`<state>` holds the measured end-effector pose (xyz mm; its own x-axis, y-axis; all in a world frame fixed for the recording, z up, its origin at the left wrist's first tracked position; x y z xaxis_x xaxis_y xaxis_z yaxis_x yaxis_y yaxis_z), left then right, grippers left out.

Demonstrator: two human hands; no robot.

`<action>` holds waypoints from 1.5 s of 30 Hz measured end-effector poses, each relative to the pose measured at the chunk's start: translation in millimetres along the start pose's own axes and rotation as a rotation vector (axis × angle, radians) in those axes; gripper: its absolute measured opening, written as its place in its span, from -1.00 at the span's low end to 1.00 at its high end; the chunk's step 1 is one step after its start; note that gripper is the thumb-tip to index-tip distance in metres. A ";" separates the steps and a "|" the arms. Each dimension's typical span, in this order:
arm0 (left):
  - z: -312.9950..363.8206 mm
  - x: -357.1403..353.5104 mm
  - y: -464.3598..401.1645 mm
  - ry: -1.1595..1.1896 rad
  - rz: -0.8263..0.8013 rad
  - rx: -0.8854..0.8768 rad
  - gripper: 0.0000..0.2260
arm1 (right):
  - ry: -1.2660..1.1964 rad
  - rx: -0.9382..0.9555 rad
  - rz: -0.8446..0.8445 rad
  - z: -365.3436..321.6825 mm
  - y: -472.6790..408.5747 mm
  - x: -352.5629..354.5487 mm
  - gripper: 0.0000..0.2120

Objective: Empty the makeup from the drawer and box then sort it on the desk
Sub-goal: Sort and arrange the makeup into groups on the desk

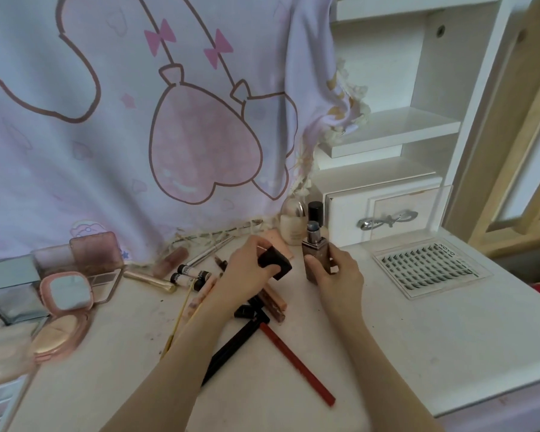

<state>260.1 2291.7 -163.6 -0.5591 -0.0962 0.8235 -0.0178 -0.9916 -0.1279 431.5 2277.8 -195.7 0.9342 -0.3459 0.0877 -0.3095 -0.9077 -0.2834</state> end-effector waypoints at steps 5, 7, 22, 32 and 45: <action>13.0 -18.0 -3.5 -0.091 0.001 -0.055 -0.71 | -0.012 0.009 0.022 -0.1 -1.9 2.4 -0.68; 13.9 -22.8 -3.1 -0.127 0.013 -0.057 -0.69 | -0.005 0.014 0.020 0.7 -2.9 2.1 -0.66; 18.1 -28.6 -0.1 -0.118 0.141 -0.069 -0.71 | 0.114 -0.007 -0.060 12.7 -5.6 -10.8 -0.72; 21.3 -22.6 3.0 -0.181 0.224 -0.107 -0.80 | 0.093 -0.045 -0.099 9.5 -3.6 -11.8 -0.72; -42.2 31.8 84.3 -0.439 0.250 -0.141 -0.51 | 0.296 0.101 -0.423 -22.4 59.4 -20.6 -0.73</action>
<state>205.9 2208.7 -171.4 -0.1611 -0.3851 0.9087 -0.0566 -0.9156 -0.3981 389.9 2225.7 -192.9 0.8790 -0.0194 0.4765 0.1166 -0.9601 -0.2541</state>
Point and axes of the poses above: each hand's wrist, its own y-axis away from the middle knuckle, its own x-axis out of the back of the hand, z = x × y, the point moved 8 cm from there along -y, towards the middle knuckle, and after that the axes turned 13 degrees about -y, right-handed, at the moved point
